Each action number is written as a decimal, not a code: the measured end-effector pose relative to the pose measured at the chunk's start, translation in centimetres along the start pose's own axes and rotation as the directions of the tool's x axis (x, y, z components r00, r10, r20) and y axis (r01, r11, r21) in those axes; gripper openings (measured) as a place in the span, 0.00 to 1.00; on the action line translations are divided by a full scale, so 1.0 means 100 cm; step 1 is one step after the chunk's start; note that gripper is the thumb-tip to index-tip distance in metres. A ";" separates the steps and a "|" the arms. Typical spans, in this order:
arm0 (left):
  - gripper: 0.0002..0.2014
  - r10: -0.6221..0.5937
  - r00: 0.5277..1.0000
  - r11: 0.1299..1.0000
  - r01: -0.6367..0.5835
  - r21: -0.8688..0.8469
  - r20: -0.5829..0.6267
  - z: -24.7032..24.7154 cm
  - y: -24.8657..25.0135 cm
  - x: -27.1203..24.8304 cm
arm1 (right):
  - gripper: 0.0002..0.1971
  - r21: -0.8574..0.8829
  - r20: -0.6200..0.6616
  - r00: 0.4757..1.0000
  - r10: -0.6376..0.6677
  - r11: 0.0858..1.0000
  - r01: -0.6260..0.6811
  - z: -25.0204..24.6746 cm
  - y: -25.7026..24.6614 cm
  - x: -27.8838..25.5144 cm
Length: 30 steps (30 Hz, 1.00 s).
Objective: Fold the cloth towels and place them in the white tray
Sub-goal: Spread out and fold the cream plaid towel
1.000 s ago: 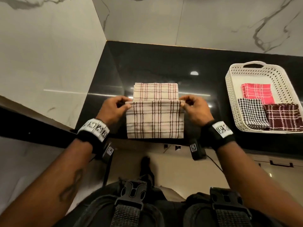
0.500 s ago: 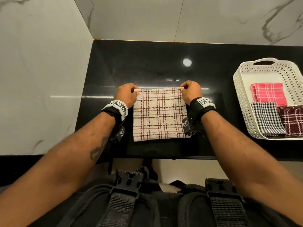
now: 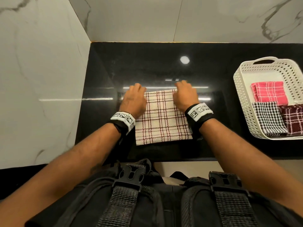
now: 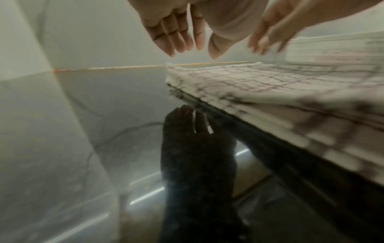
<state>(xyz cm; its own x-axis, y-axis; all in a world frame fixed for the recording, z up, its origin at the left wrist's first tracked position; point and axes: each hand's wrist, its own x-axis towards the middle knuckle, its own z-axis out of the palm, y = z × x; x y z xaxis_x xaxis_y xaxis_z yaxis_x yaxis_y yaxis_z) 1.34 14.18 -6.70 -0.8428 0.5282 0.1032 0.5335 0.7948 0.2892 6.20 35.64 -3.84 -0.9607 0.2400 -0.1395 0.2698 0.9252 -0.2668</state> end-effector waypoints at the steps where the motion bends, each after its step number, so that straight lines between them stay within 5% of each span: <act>1: 0.20 0.109 0.992 0.994 -0.109 0.006 0.057 0.002 0.009 -0.004 | 0.20 0.028 0.045 0.996 -0.076 0.997 0.075 0.004 -0.010 -0.009; 3: 0.28 0.230 0.938 0.967 -0.250 0.045 0.259 0.011 0.020 -0.013 | 0.29 0.046 0.241 0.952 -0.186 0.982 0.181 0.019 -0.021 -0.025; 5: 0.33 0.197 0.893 0.951 -0.274 0.142 0.405 0.022 0.019 -0.026 | 0.36 -0.038 0.426 0.883 -0.195 0.972 0.233 0.035 -0.016 -0.036; 7: 0.36 0.109 0.901 0.957 -0.210 0.201 0.421 0.026 0.010 -0.042 | 0.41 -0.115 0.478 0.865 -0.151 0.966 0.232 0.041 0.003 -0.042; 12: 0.40 -0.032 0.907 0.971 -0.071 0.228 0.419 0.011 -0.015 -0.065 | 0.47 -0.216 0.467 0.882 0.058 0.975 0.050 0.021 0.048 -0.048; 15: 0.38 0.019 0.912 0.975 -0.108 0.194 0.410 0.002 0.000 -0.064 | 0.42 -0.186 0.413 0.909 -0.053 0.972 0.142 0.017 0.024 -0.058; 18: 0.36 0.105 0.888 0.963 -0.203 0.178 0.448 0.008 0.034 -0.063 | 0.37 -0.114 0.479 0.852 -0.211 0.948 0.299 0.032 -0.010 -0.079; 21: 0.36 0.046 0.867 0.963 -0.171 0.209 0.497 0.015 0.033 -0.074 | 0.38 -0.123 0.525 0.828 -0.198 0.945 0.304 0.045 0.000 -0.092; 28: 0.37 -0.059 0.841 0.962 -0.096 0.254 0.537 -0.005 0.016 -0.108 | 0.41 -0.303 0.454 0.886 0.090 0.951 0.059 0.020 0.054 -0.105; 30: 0.37 -0.029 0.873 0.978 -0.075 0.193 0.486 -0.009 0.036 -0.098 | 0.39 -0.242 0.367 0.929 0.040 0.969 0.054 0.020 0.034 -0.107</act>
<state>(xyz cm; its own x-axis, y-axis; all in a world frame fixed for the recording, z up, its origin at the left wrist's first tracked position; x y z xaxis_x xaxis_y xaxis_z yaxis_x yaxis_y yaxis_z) 11.48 11.60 -5.85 -0.7172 0.5837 -0.3806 0.5990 0.7955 0.0915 17.51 35.62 -5.20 -0.8582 0.1518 -0.4903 0.1936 0.9805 -0.0353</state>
